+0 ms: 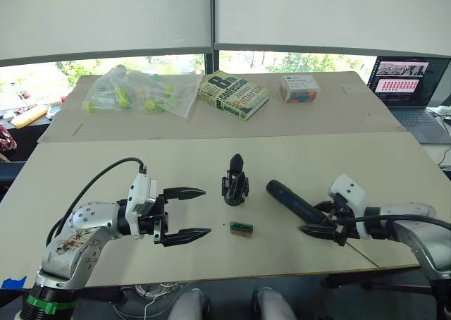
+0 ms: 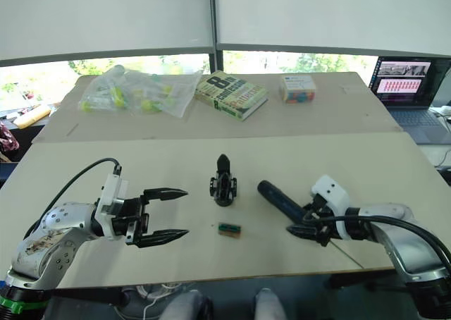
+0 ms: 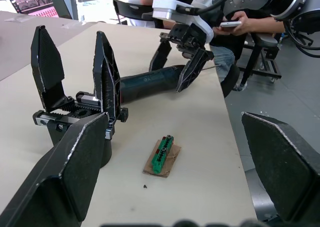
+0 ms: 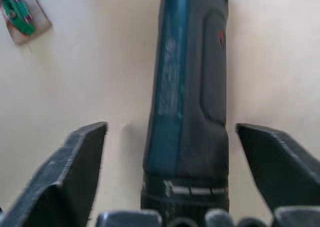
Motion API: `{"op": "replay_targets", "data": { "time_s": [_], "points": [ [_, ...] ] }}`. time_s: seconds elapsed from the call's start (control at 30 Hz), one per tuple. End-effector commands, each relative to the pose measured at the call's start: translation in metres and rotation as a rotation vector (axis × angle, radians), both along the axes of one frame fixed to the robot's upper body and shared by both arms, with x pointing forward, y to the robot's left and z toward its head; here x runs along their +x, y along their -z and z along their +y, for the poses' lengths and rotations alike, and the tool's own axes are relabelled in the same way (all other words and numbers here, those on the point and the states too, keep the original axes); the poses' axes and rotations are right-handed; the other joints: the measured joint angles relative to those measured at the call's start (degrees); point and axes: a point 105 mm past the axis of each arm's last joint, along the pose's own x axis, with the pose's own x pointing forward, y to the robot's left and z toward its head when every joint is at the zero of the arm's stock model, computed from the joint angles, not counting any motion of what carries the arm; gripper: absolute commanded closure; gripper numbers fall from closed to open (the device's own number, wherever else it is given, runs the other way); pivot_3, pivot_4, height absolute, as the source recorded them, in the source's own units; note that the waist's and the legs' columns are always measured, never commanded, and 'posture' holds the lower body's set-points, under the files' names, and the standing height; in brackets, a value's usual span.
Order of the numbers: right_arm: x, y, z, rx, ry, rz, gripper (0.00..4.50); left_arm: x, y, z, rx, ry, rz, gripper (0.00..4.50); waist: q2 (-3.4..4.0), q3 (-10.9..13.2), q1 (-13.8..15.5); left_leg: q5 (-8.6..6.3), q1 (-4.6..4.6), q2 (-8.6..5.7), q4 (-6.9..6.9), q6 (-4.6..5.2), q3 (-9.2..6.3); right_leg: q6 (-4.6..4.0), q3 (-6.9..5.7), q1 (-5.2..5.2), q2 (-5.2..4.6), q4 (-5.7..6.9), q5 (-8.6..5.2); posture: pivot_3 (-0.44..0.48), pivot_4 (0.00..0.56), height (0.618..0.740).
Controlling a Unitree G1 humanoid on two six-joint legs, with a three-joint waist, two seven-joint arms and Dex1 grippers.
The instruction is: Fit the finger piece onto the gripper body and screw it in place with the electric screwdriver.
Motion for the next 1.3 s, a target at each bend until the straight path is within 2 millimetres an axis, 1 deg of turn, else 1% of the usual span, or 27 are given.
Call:
{"op": "replay_targets", "data": {
  "time_s": [0.03,0.1,0.17,0.3,0.43,0.5,0.57,0.63,0.8,0.9,1.07,1.17,1.2,1.23,1.3],
  "points": [
    [-0.002,-0.022,-0.003,-0.108,-0.027,0.005,0.01,-0.002,-0.003,-0.002,0.008,0.022,-0.040,0.00,0.00,0.00,-0.01,0.00,-0.01,0.00,0.00,0.00,0.00,0.00,0.00,-0.01,0.00,0.00,0.00,0.000,0.150,0.740],
    [-0.008,-0.027,-0.002,-0.123,-0.052,0.070,0.01,-0.001,-0.001,-0.002,0.016,0.032,-0.041,0.00,-0.03,0.00,0.02,0.00,-0.04,0.00,0.00,0.00,0.01,-0.01,-0.01,-0.07,-0.02,0.01,0.00,0.000,0.150,0.740],
    [-0.013,-0.028,-0.007,-0.207,-0.054,0.133,0.01,-0.001,0.000,-0.002,0.019,0.037,-0.041,0.00,-0.03,0.00,0.07,0.00,-0.05,0.02,0.00,0.00,0.00,-0.03,-0.01,-0.08,-0.03,0.01,0.00,0.000,0.150,0.740],
    [-0.009,-0.026,-0.017,-0.419,-0.027,0.161,0.01,0.000,0.006,-0.005,0.015,0.044,-0.034,0.00,-0.04,0.00,0.00,0.00,-0.10,0.03,0.00,0.00,0.02,-0.15,-0.03,-0.17,-0.05,0.01,-0.05,0.000,0.150,0.740],
    [-0.006,-0.025,-0.015,-0.528,-0.045,0.193,0.01,-0.005,0.011,-0.008,0.013,0.058,-0.029,0.00,-0.05,0.00,-0.30,0.00,-0.24,0.03,0.00,-0.01,0.09,-0.09,-0.01,-0.35,-0.09,0.03,0.01,0.000,0.150,0.740],
    [-0.007,-0.023,-0.012,-0.547,-0.058,0.225,0.01,-0.006,0.013,-0.009,0.011,0.061,-0.028,0.00,-0.05,0.00,-0.35,0.00,-0.28,0.04,0.00,-0.01,0.08,-0.07,-0.03,-0.40,-0.08,0.03,0.03,0.000,0.150,0.740],
    [-0.004,-0.022,-0.001,-0.564,-0.086,0.218,0.01,-0.007,0.015,-0.011,0.012,0.064,-0.029,0.00,-0.05,0.00,-0.38,0.00,-0.31,0.04,0.00,-0.01,0.08,-0.06,-0.03,-0.42,-0.08,0.02,0.03,0.000,0.150,0.740],
    [-0.001,-0.021,0.005,-0.572,-0.096,0.213,0.01,-0.008,0.016,-0.012,0.011,0.065,-0.030,0.00,-0.05,0.00,-0.52,0.00,-0.31,0.03,0.01,-0.01,0.08,-0.07,-0.02,-0.42,-0.09,0.02,0.04,0.000,0.150,0.740],
    [0.006,-0.014,0.006,-0.612,-0.089,0.243,0.01,-0.014,0.020,-0.016,0.007,0.070,-0.028,0.00,-0.05,0.00,-0.46,0.00,-0.33,0.02,0.01,-0.01,0.07,-0.07,-0.04,-0.42,-0.10,0.02,0.04,0.000,0.150,0.740],
    [0.005,-0.011,0.005,-0.616,-0.101,0.272,0.01,-0.016,0.022,-0.017,0.004,0.066,-0.027,0.00,-0.05,0.00,-0.39,0.00,-0.34,-0.01,0.02,-0.01,0.07,-0.07,-0.05,-0.42,-0.15,0.02,0.05,0.000,0.150,0.740],
    [0.002,-0.002,-0.002,-0.646,-0.097,0.302,0.01,-0.018,0.023,-0.017,-0.005,0.049,-0.024,0.00,-0.05,-0.01,-0.46,0.00,-0.33,0.00,0.01,-0.01,0.07,-0.07,-0.05,-0.43,-0.15,0.03,0.05,0.000,0.150,0.740],
    [0.003,-0.001,0.002,-0.612,-0.072,0.308,0.01,-0.019,0.024,-0.017,-0.009,0.041,-0.023,0.00,-0.06,-0.01,-0.51,0.00,-0.33,0.00,0.01,-0.01,0.07,-0.07,-0.05,-0.43,-0.15,0.04,0.05,0.000,0.150,0.740],
    [0.003,-0.001,0.003,-0.608,-0.067,0.304,0.54,-0.019,0.024,-0.017,-0.010,0.039,-0.023,0.00,-0.06,-0.01,-0.51,0.00,-0.32,0.02,0.01,-0.01,0.07,-0.07,-0.06,-0.42,-0.14,0.03,0.05,0.000,0.150,0.740],
    [0.003,0.000,0.003,-0.609,-0.065,0.303,0.79,-0.019,0.024,-0.017,-0.010,0.038,-0.023,0.00,-0.06,-0.01,-0.51,0.00,-0.32,0.01,0.01,-0.01,0.07,-0.08,-0.06,-0.43,-0.14,0.04,0.06,0.000,0.150,0.740],
    [0.002,0.003,0.004,-0.615,-0.068,0.304,1.51,-0.019,0.024,-0.017,-0.009,0.034,-0.023,0.00,-0.06,-0.01,-0.52,0.00,-0.32,0.02,0.01,-0.01,0.07,-0.08,-0.06,-0.43,-0.14,0.04,0.06,0.000,0.150,0.740]
  ]
}}
